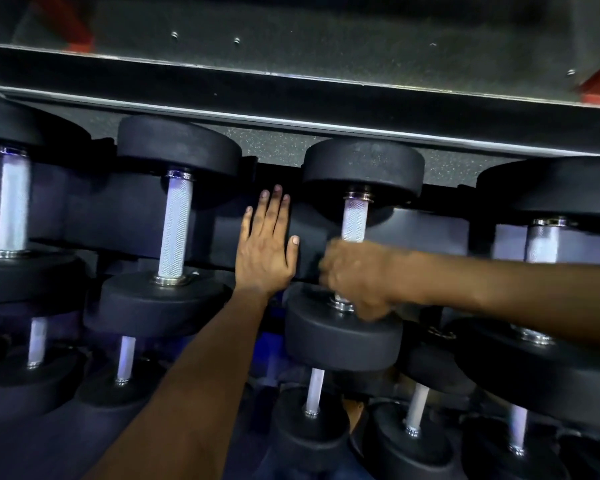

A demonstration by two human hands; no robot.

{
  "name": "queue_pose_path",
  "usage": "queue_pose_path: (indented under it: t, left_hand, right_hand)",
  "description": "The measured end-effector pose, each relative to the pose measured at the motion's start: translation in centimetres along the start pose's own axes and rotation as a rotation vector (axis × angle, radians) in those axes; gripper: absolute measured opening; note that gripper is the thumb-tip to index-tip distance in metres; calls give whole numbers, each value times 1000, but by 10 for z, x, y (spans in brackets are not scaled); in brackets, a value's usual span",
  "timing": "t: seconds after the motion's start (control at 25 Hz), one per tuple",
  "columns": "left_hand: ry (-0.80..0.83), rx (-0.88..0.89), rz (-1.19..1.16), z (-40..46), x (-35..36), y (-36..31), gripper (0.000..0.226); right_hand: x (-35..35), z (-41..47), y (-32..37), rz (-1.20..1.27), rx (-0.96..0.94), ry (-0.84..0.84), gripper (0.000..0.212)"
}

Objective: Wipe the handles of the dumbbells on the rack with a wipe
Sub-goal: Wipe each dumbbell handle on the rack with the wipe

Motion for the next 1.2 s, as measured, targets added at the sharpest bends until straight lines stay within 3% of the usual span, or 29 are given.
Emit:
queue_pose_path:
  t: [0.08,0.12,0.24,0.32,0.4,0.48,0.52,0.6,0.68,0.72,0.76,0.8,0.84,0.92,0.96,1.12,1.16,1.2]
  left_hand:
    - [6,-2,4,0,0,0,64]
    - [8,-1,3,0,0,-1,64]
    - [2,-2,14,1,-1,0,64]
    - [12,-12,20,0,-1,0,64]
    - [18,-12,12,-1,-1,-1,64]
    - [21,-12,11,0,-1,-1,65]
    - [20,-14,12,0,-1,0,65]
    - [16,-11,11,0,-1,-1,65]
    - [15,-10,18,0,-1,0,65]
    - [16,-10,21,0,1,0,65]
    - [18,-10,24,0,1,0,65]
    - [17,-9,26,0,1,0,65]
    - [15,-10,28,0,-1,-1,65]
    - [16,-12,33,1,-1,0,65]
    - [21,-12,34,0,0,0,65]
    - [28,-18,42,1,2,1,66]
    - [31,-17,45,0,2,0,66]
    - [27,-14,51,0,1,0,66]
  right_hand:
    - [6,-21,17,110,-233,-9,28]
    - [1,-28,5,197,-246,-50,26]
    - [-18,-29,-36,125,-62,-519,39]
    - [-1,-26,-43,-92,37,-468,61]
    - [21,-39,-49,-268,49,-459,69]
    - [33,-55,-56,-310,93,-540,61]
    - [38,-58,-55,-248,163,-698,54]
    - [61,-70,-38,221,467,-829,47]
    - [77,-61,-27,1072,926,-855,41]
    - [78,-48,-25,1624,1059,-815,34]
    - [71,-30,-25,2156,983,-736,31]
    - [58,-16,-28,2529,821,-650,33]
    - [45,-11,-33,2733,726,-567,35]
    - [31,-8,-44,2956,566,-548,36]
    - [29,-13,-44,2930,601,-566,36]
    - [6,-6,-28,2452,977,-702,10]
    - [4,1,-30,2397,1058,-689,29]
    - [2,7,-33,2448,1079,-693,33]
Point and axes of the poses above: each hand's wrist, its own z-axis towards the middle knuckle, its own x-axis out of the palm, y = z × x, the point moved 3 cm from there along z, towards the middle knuckle, and after that the axes turned 3 degrees about x, right-handed, at the moved point
